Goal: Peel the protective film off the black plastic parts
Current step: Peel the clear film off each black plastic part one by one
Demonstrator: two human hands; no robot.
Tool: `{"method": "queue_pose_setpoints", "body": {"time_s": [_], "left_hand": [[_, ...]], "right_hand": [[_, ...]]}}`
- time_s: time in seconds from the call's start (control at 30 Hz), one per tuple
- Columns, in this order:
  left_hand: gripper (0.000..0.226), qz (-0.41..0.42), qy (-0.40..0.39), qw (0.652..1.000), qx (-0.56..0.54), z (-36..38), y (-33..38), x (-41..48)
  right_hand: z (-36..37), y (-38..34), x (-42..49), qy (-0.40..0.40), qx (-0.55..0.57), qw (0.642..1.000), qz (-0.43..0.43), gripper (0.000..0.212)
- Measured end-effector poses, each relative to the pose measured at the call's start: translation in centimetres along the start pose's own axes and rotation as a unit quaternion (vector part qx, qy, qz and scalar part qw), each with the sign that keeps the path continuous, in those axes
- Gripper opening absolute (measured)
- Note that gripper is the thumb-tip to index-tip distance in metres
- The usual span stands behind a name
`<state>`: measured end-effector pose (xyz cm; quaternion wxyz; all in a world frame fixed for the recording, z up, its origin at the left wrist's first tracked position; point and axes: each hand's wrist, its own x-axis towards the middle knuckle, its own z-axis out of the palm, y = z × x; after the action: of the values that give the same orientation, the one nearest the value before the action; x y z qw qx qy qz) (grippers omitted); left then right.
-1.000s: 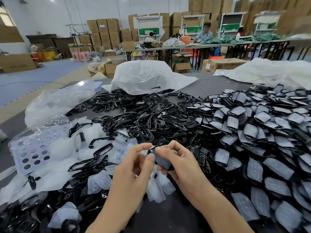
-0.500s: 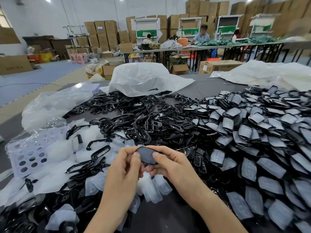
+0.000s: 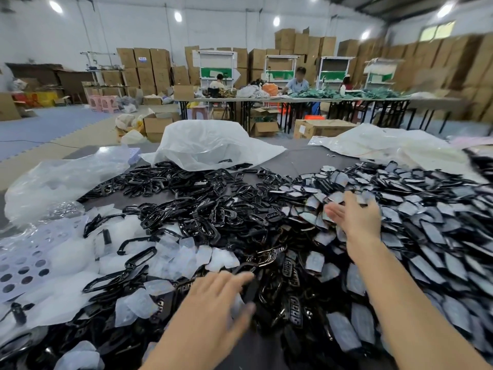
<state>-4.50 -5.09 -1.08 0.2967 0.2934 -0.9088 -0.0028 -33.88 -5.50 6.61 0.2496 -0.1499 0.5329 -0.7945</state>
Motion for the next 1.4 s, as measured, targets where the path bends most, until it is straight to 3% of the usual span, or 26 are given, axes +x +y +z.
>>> {"method": "queue_pose_setpoints", "body": {"time_s": [0.1, 0.23, 0.33, 0.47, 0.63, 0.7, 0.8, 0.87, 1.03, 1.1, 1.17, 1.2, 1.27, 1.33, 1.4], "left_hand": [[0.057, 0.020, -0.037, 0.995, 0.095, 1.0, -0.7, 0.0], [0.054, -0.119, -0.030, 0.979, 0.163, 0.4, -3.0, 0.3], [0.034, -0.204, -0.018, 0.966, 0.155, -0.6, -4.8, 0.2], [0.022, -0.231, 0.003, 0.963, 0.141, -0.8, -5.6, 0.2], [0.010, -0.294, 0.067, 0.949, 0.087, -1.5, -6.0, 0.1], [0.013, -0.301, 0.084, 0.948, 0.057, -1.6, -6.1, 0.1], [0.023, -0.325, 0.098, 0.941, 0.008, -2.0, -6.3, 0.2], [0.027, -0.346, 0.104, 0.932, -0.017, -2.2, -6.5, 0.3], [0.039, -0.367, 0.125, 0.922, -0.014, -2.5, -6.1, 0.1], [0.034, -0.391, 0.102, 0.915, 0.007, -2.5, -6.1, 0.1], [0.053, -0.405, 0.064, 0.911, 0.042, -2.4, -6.0, 0.1], [0.060, -0.393, 0.062, 0.916, 0.049, -2.6, -5.8, 0.2], [0.052, -0.320, 0.077, 0.943, 0.053, -2.9, -5.3, 0.1], [0.035, -0.238, 0.077, 0.966, 0.065, -3.1, -4.9, 0.0], [0.034, -0.214, 0.041, 0.973, 0.073, -3.2, -4.8, -0.2]], "right_hand": [[-0.7, 1.9, -1.8, -0.045, -0.075, 0.996, -0.025, 0.056], [1.8, 5.3, -6.2, -0.170, -0.185, 0.965, -0.076, 0.043], [4.9, 7.5, -8.5, -0.262, -0.329, 0.894, -0.152, 0.042], [8.9, 9.4, -9.5, -0.353, -0.465, 0.777, -0.234, 0.047], [12.6, 11.2, -9.0, -0.375, -0.634, 0.622, -0.264, 0.053], [13.1, 11.7, -8.9, -0.347, -0.657, 0.602, -0.292, 0.042], [12.5, 11.8, -9.1, -0.298, -0.644, 0.618, -0.337, 0.028], [11.5, 11.5, -9.0, -0.288, -0.618, 0.650, -0.335, 0.027], [7.6, 9.8, -9.1, -0.268, -0.424, 0.829, -0.249, 0.022], [6.3, 9.1, -9.7, -0.276, -0.313, 0.892, -0.177, 0.020], [5.1, 8.7, -10.3, -0.285, -0.178, 0.940, -0.067, 0.019], [4.6, 8.6, -10.6, -0.288, -0.111, 0.951, -0.012, 0.019], [4.0, 8.6, -11.2, -0.289, -0.006, 0.955, 0.067, 0.021], [3.8, 8.7, -11.4, -0.287, 0.049, 0.949, 0.121, 0.020], [3.8, 8.7, -11.4, -0.285, 0.075, 0.943, 0.152, 0.020]]}}
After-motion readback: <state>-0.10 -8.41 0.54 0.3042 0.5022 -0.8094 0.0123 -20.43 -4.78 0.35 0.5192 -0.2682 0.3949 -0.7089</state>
